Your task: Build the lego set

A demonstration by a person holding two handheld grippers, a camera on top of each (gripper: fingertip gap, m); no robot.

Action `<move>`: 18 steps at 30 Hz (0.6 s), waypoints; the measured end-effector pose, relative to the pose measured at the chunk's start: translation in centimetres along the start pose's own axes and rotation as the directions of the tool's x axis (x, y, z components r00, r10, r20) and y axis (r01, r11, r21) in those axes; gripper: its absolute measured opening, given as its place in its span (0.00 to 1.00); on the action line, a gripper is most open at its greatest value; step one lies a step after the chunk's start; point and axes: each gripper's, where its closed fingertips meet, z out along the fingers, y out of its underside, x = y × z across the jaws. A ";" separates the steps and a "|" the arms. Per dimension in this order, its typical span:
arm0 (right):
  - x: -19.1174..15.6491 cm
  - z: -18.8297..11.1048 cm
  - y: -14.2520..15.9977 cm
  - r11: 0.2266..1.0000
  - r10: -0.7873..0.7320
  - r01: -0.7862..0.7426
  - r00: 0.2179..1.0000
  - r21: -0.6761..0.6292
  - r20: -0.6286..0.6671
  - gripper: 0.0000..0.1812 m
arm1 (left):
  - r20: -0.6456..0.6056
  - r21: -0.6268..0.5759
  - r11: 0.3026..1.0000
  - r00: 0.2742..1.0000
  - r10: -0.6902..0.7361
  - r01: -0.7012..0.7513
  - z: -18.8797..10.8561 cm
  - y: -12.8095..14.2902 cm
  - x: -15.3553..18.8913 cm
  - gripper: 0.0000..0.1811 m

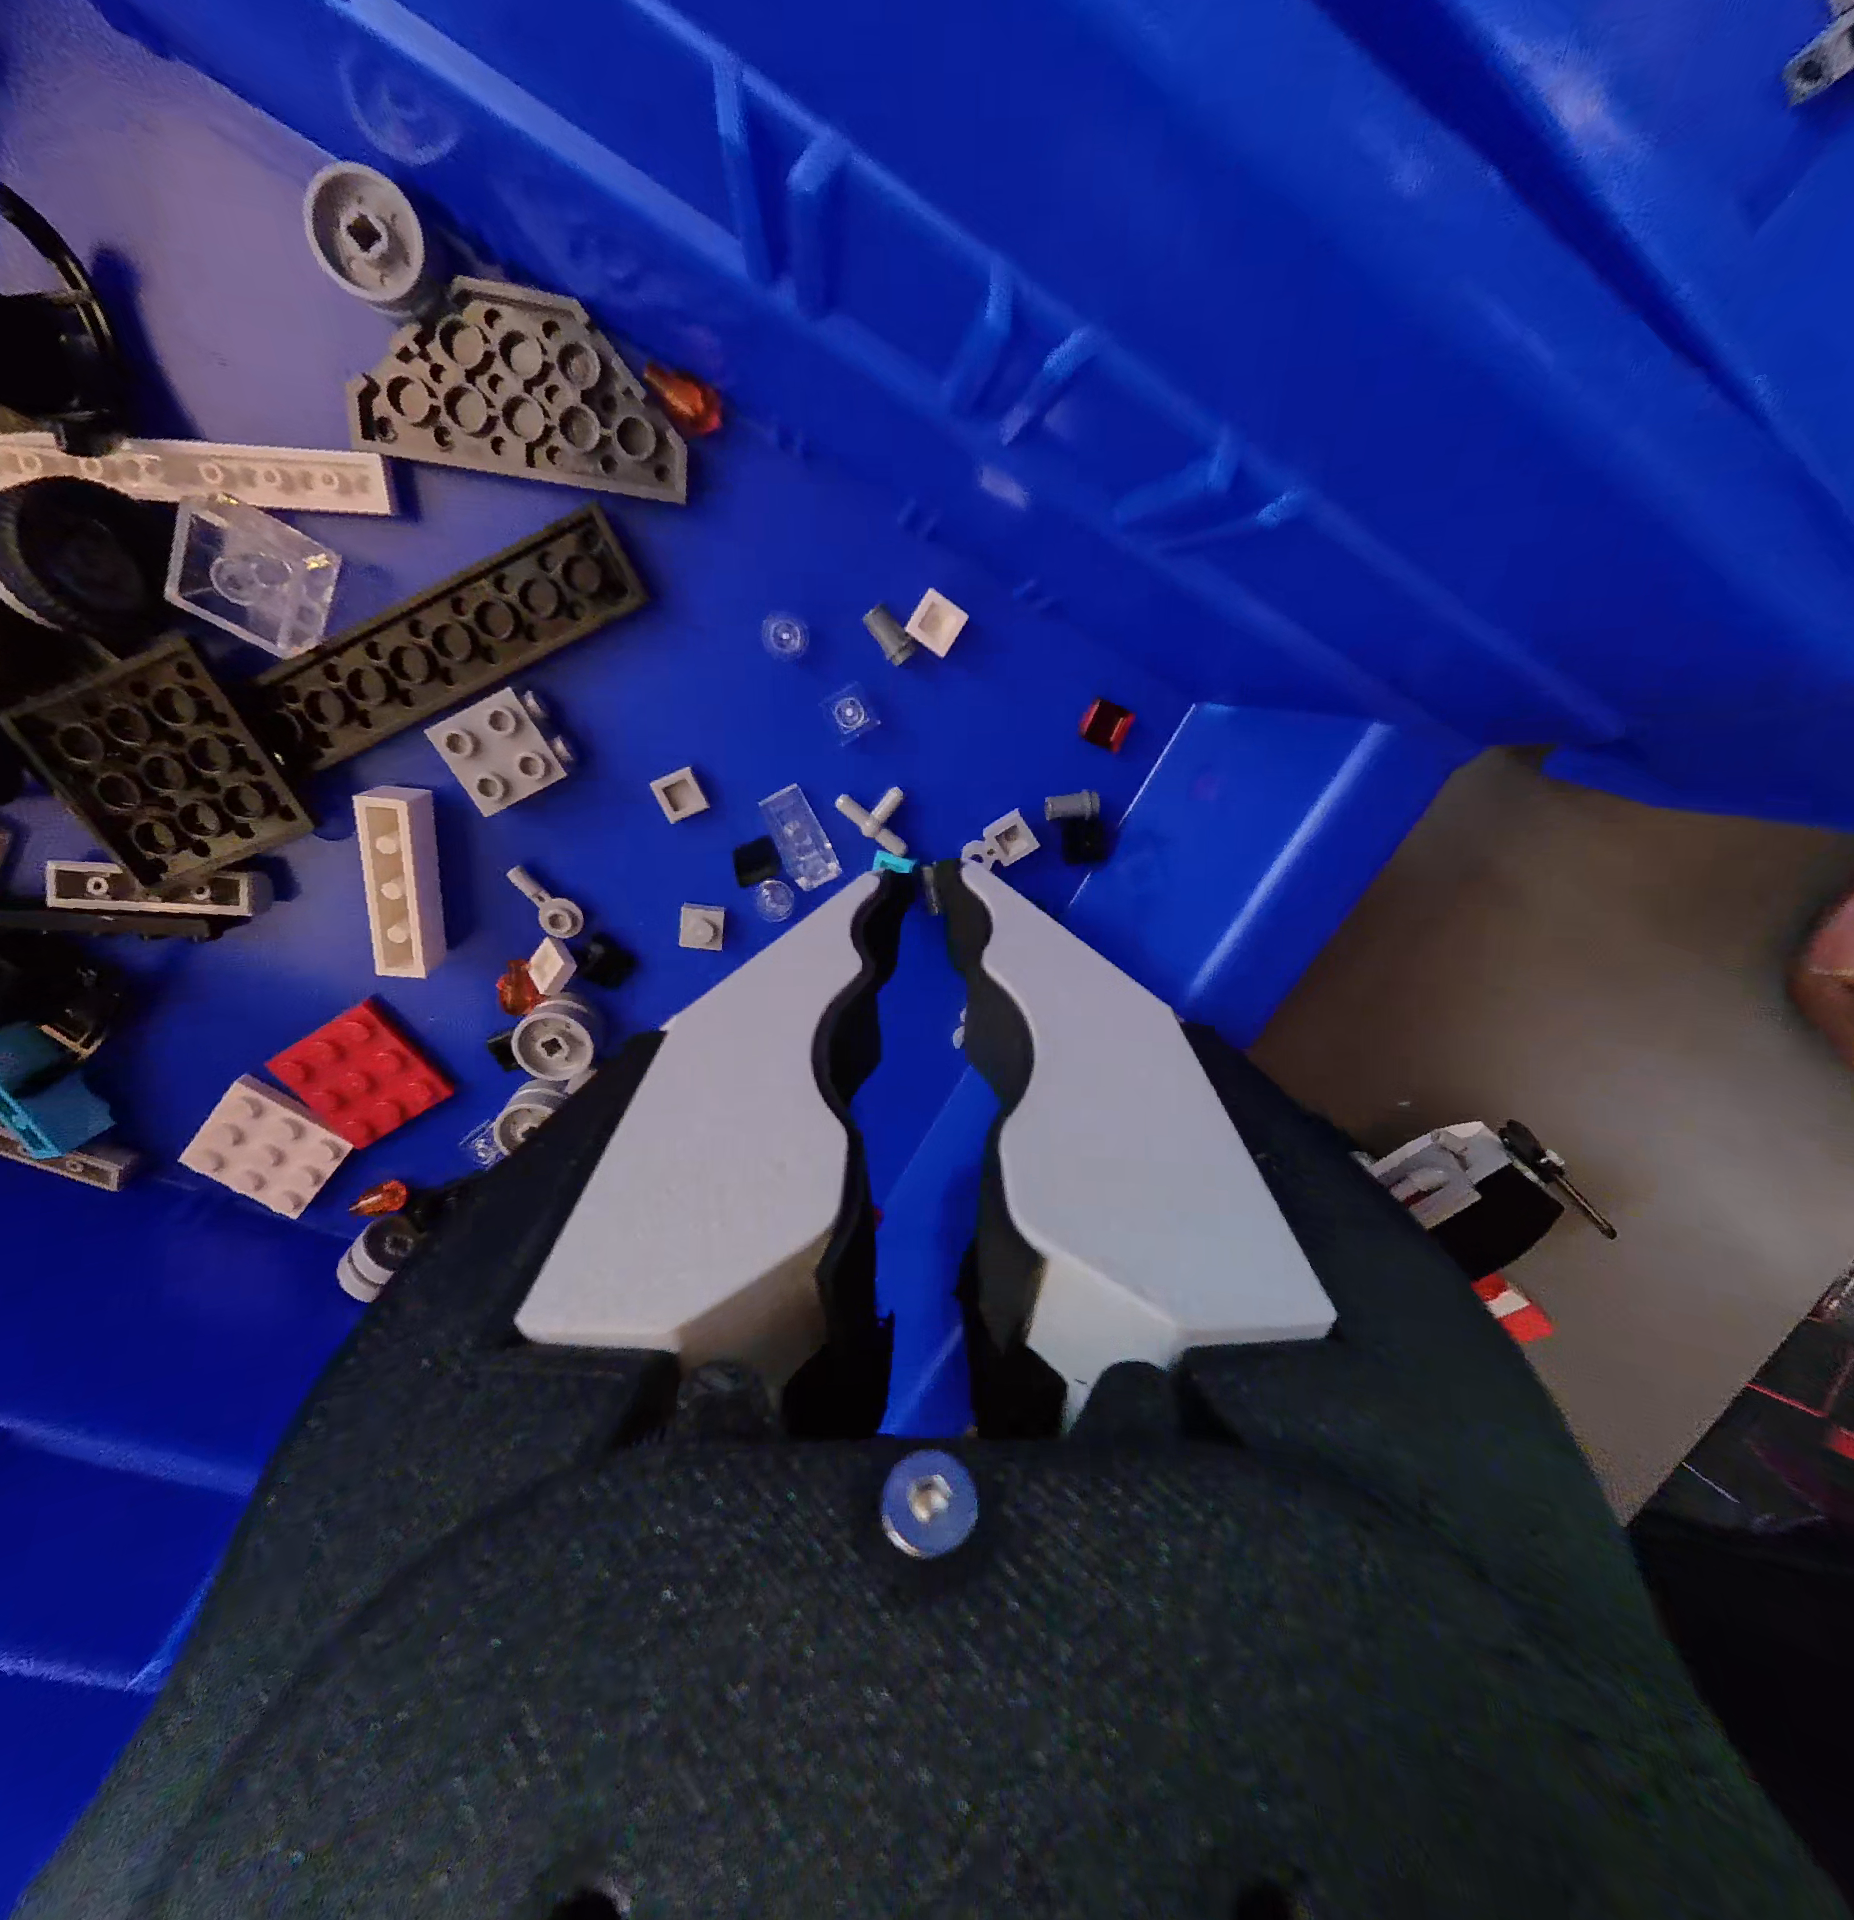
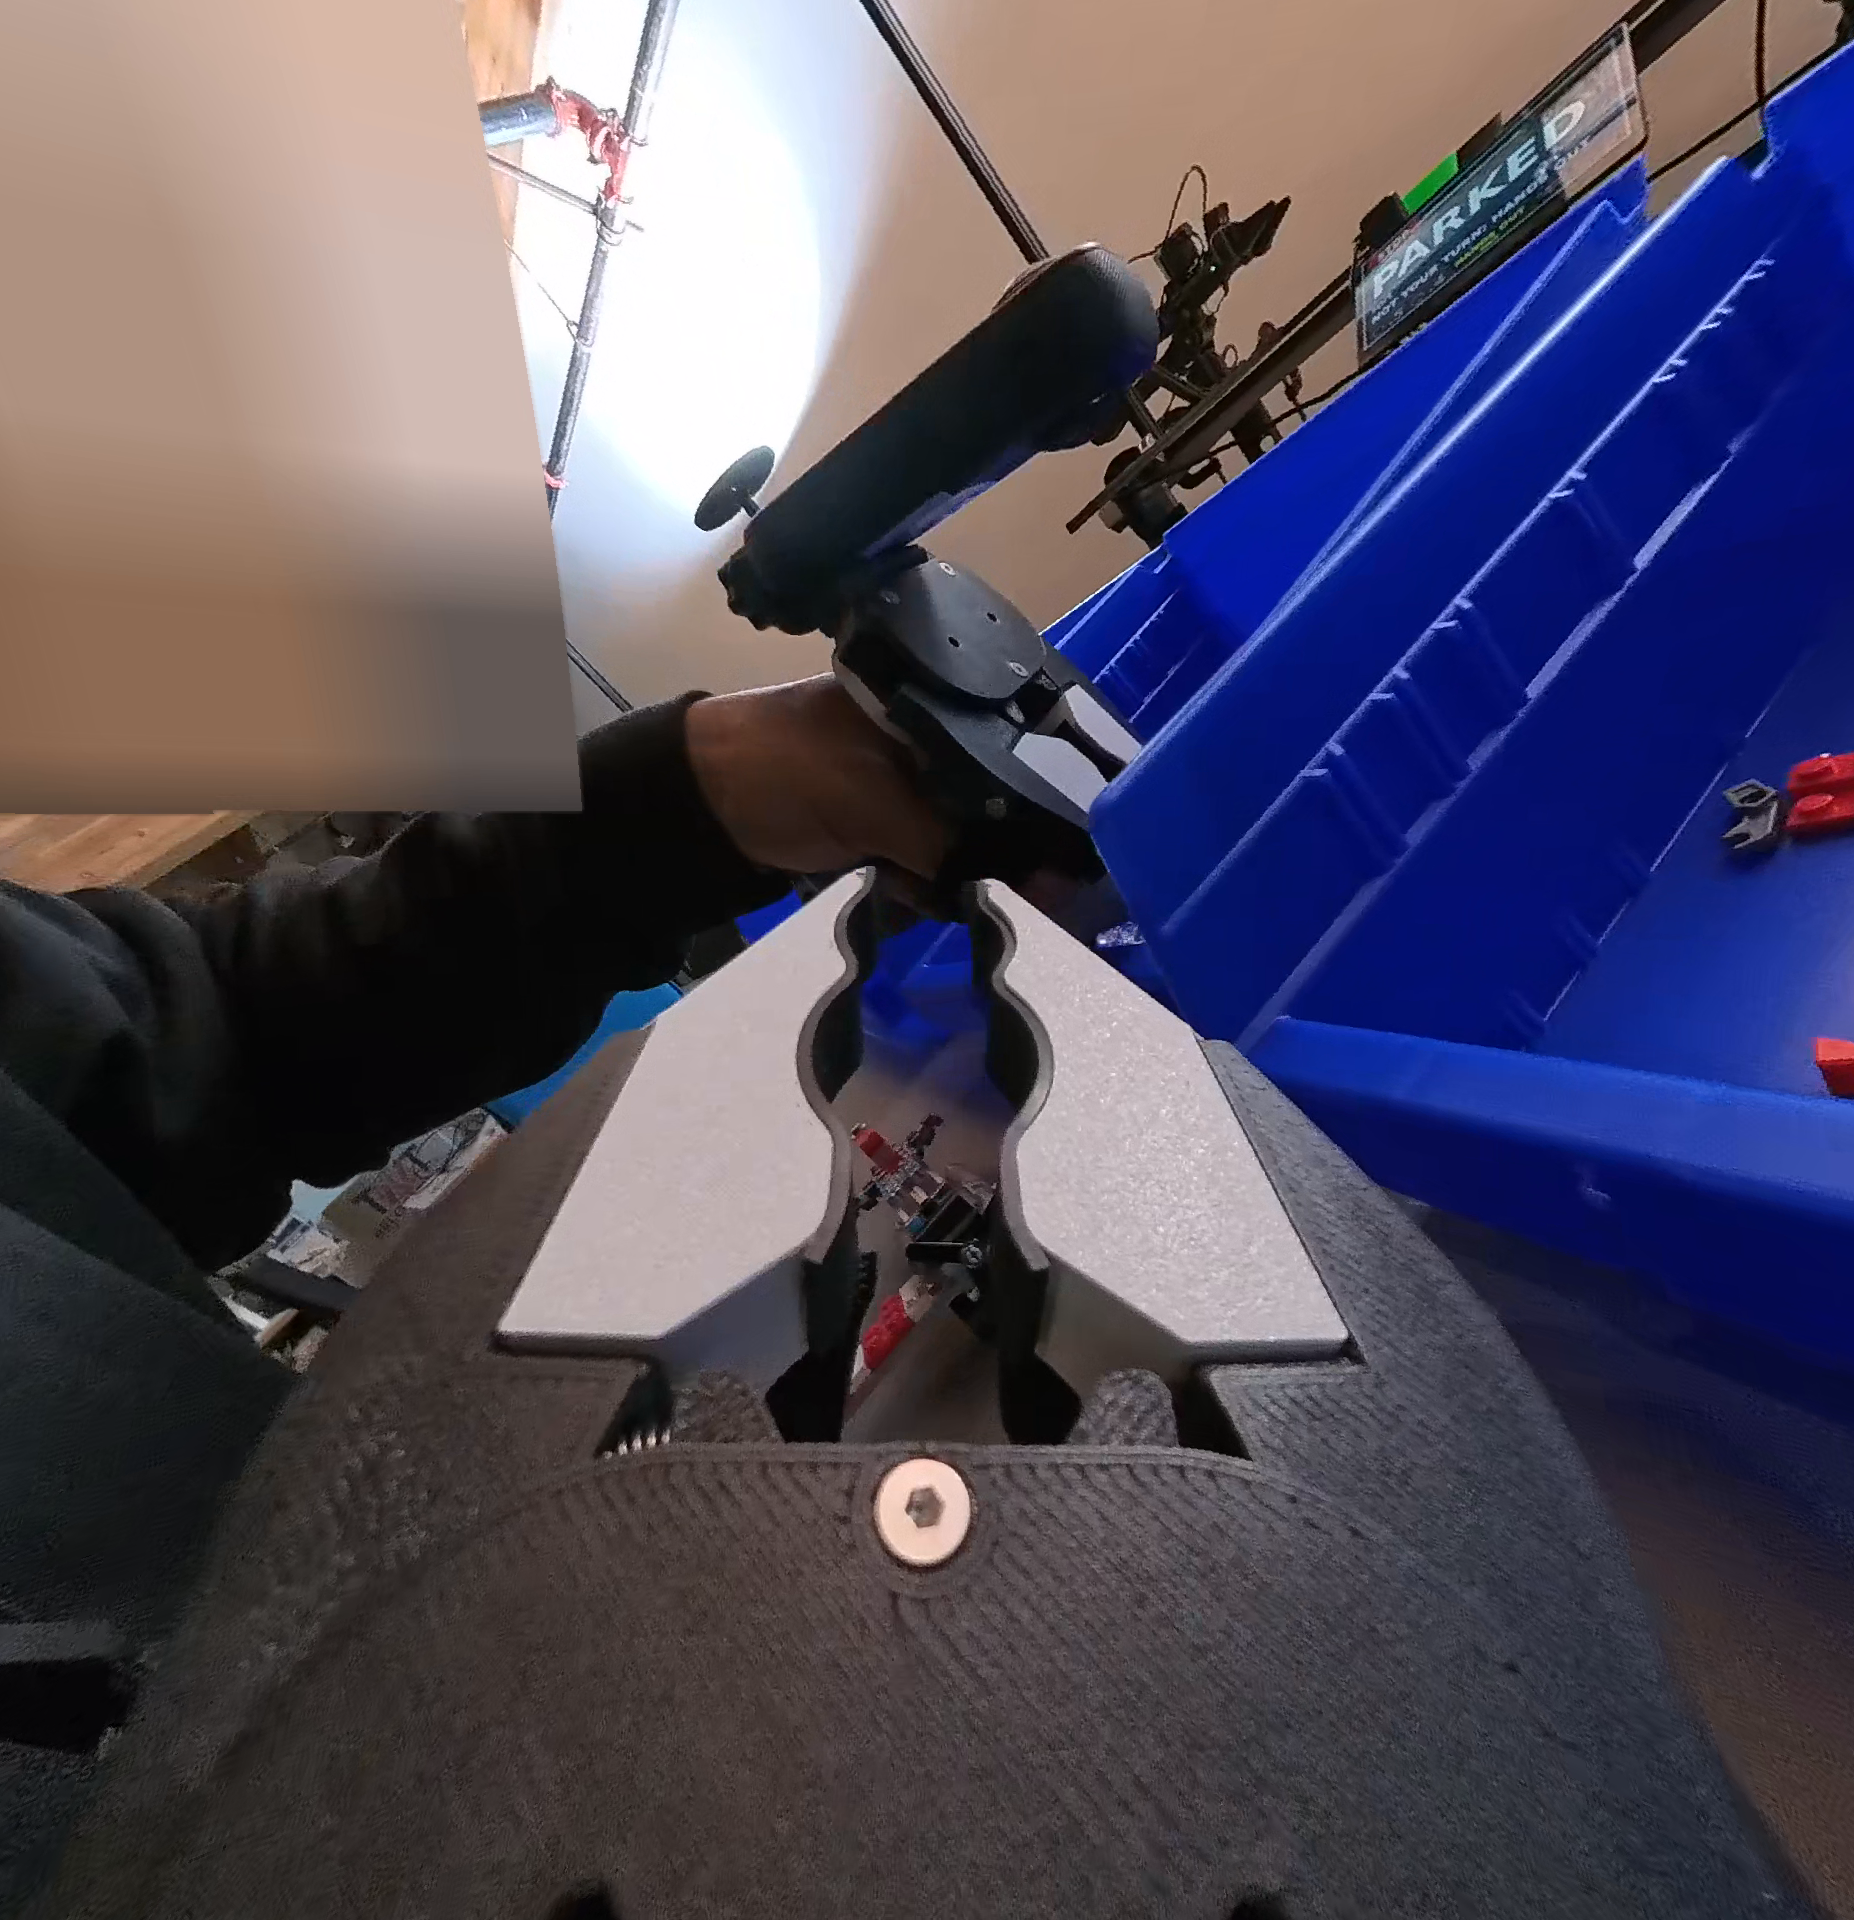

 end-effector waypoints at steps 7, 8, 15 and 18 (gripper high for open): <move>-0.1 -0.1 0.0 1.000 -0.009 0.009 1.000 0.005 -0.004 0.09 | 0.018 0.030 1.000 1.000 -0.001 0.000 -0.7 0.2 -0.1 0.03; -0.1 -0.1 0.0 1.000 -0.008 0.008 1.000 0.005 -0.003 0.09 | 0.011 0.032 0.999 1.000 -0.001 0.001 -0.9 0.2 0.0 0.03; -0.1 -0.2 -0.2 1.000 0.004 -0.004 1.000 0.011 0.006 0.09 | -0.049 -0.012 1.000 0.999 0.023 -0.024 -0.3 0.3 1.2 0.06; 0.0 -0.2 -0.3 1.000 0.012 -0.012 1.000 0.015 0.009 0.09 | -0.052 -0.013 1.000 0.998 0.017 -0.018 -0.2 0.1 1.1 0.08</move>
